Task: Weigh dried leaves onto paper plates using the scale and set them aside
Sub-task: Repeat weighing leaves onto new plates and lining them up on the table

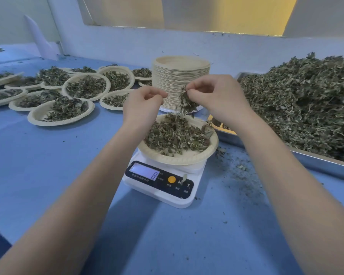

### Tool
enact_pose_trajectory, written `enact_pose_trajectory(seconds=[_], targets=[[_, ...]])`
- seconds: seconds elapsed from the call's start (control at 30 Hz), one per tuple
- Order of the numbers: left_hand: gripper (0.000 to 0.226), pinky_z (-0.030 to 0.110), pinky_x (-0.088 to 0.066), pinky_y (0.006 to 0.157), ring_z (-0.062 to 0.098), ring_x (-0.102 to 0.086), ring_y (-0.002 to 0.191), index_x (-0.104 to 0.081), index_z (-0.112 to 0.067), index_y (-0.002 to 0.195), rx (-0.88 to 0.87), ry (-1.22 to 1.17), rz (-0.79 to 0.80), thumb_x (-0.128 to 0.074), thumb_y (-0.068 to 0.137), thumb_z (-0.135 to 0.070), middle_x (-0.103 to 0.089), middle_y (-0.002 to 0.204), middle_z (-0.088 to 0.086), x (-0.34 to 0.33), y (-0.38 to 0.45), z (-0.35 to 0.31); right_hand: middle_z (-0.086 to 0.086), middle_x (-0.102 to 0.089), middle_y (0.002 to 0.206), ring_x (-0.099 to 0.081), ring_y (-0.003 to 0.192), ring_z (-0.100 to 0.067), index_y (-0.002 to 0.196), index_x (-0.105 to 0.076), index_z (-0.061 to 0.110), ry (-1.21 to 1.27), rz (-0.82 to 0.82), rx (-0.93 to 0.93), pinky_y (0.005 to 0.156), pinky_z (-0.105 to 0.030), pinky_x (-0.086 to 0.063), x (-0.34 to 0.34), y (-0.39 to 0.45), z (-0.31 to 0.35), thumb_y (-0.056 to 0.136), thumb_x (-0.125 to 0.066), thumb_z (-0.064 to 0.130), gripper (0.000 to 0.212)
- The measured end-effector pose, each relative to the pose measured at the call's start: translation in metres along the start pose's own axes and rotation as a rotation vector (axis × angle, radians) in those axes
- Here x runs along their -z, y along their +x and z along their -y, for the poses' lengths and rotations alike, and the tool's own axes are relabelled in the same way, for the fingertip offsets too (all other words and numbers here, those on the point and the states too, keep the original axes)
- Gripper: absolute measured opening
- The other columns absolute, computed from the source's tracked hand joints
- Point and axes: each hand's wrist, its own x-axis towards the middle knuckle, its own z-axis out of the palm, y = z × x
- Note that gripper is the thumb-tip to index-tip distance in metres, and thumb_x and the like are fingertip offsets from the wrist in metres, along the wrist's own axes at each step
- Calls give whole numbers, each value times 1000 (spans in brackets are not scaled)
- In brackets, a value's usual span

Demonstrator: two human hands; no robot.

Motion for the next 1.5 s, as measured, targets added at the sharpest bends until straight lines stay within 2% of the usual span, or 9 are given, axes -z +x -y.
enact_pose_trajectory(seconds=[0.47, 0.63, 0.8, 0.97, 1.13, 1.23, 1.3, 1.37, 1.5], targets=[[23, 23, -44, 72, 3, -59, 75, -70, -31, 73, 31, -69, -52, -56, 82, -15, -68, 80, -18, 28, -4, 20, 17, -67, 75, -58, 67, 10, 72, -66, 37, 67, 40, 17, 64, -5, -45, -3, 0, -5, 82, -69, 20, 19], [20, 28, -47, 75, 10, -59, 79, -70, -30, 77, 39, -26, -33, -57, 84, -17, -68, 84, -7, 27, -6, 22, 17, -67, 73, -60, 70, 5, 72, -66, 37, 44, 38, -12, 64, -7, -44, -2, 0, -6, 81, -70, 20, 19], [20, 29, -46, 74, 12, -58, 81, -70, -29, 79, 69, -15, -28, -56, 85, -16, -68, 90, -1, 27, -7, 23, 16, -68, 79, -63, 79, -1, 75, -67, 35, 66, 0, -40, 66, -9, -45, 11, 1, -7, 83, -69, 22, 16], [19, 28, -45, 74, 9, -58, 80, -70, -28, 81, 83, -14, -19, -56, 85, -16, -68, 90, -1, 25, -8, 23, 15, -72, 84, -63, 79, 7, 87, -74, 29, 33, 239, -36, 64, -1, -42, 10, -2, -2, 81, -73, 24, 8], [19, 28, -46, 74, 10, -58, 80, -71, -27, 82, 94, -22, -28, -56, 85, -16, -68, 90, -1, 26, -8, 22, 16, -70, 92, -59, 88, 12, 107, -67, 47, -28, 352, -23, 67, -4, -41, 15, -2, -1, 78, -73, 40, 30], [19, 30, -47, 76, 10, -59, 81, -71, -27, 82, 97, -20, -25, -56, 85, -17, -68, 89, -2, 26, -8, 22, 20, -65, 91, -54, 83, 18, 105, -66, 49, -173, 268, -30, 71, -3, -37, 21, 3, -13, 85, -65, 42, 21], [18, 30, -47, 77, 10, -59, 80, -71, -27, 83, 99, -18, -24, -56, 85, -17, -67, 88, -3, 26, -8, 22, 12, -65, 94, -55, 80, 9, 110, -67, 39, -378, 200, -71, 69, -5, -35, 24, 8, -28, 90, -61, 38, 20], [18, 31, -48, 77, 10, -58, 79, -71, -27, 83, 98, -17, -22, -57, 85, -18, -67, 88, -3, 25, -8, 23, -1, -67, 107, -60, 94, -14, 115, -68, 24, -585, 201, -183, 80, -20, -40, 26, 12, -47, 92, -59, 34, 27], [17, 35, -49, 76, 13, -55, 76, -71, -27, 82, 94, -3, -16, -57, 85, -18, -68, 92, 2, 24, -9, 22, -11, -67, 113, -60, 103, -29, 114, -67, 8, -780, 355, -373, 90, -37, -50, 27, 13, -78, 91, -60, 37, 38]])
